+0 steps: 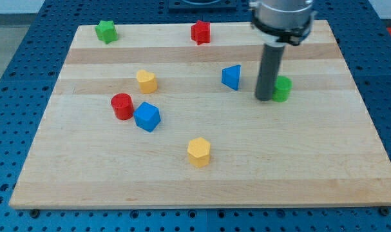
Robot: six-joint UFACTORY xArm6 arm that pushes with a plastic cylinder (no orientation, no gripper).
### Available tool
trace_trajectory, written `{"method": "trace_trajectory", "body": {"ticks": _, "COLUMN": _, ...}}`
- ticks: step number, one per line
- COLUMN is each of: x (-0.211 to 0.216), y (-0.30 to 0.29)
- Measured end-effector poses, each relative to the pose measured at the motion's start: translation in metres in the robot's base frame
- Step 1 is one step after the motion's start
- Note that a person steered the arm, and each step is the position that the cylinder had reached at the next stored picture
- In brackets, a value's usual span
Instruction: Slightly touch the green circle to the top right of the board
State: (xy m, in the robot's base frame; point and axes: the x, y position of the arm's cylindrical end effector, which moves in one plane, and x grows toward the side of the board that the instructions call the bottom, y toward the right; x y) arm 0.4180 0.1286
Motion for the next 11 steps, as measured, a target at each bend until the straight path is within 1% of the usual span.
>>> {"method": "trace_trajectory", "body": {"ticks": 1, "x": -0.003, "y": 0.036}}
{"method": "trace_trajectory", "body": {"ticks": 2, "x": -0.003, "y": 0.044}}
{"method": "trace_trajectory", "body": {"ticks": 3, "x": 0.016, "y": 0.033}}
{"method": "trace_trajectory", "body": {"ticks": 4, "x": 0.046, "y": 0.02}}
{"method": "trace_trajectory", "body": {"ticks": 5, "x": 0.058, "y": 0.008}}
{"method": "trace_trajectory", "body": {"ticks": 7, "x": 0.058, "y": -0.006}}
{"method": "trace_trajectory", "body": {"ticks": 8, "x": 0.053, "y": -0.033}}
{"method": "trace_trajectory", "body": {"ticks": 9, "x": 0.049, "y": -0.045}}
{"method": "trace_trajectory", "body": {"ticks": 10, "x": 0.049, "y": -0.012}}
{"method": "trace_trajectory", "body": {"ticks": 11, "x": 0.03, "y": 0.039}}
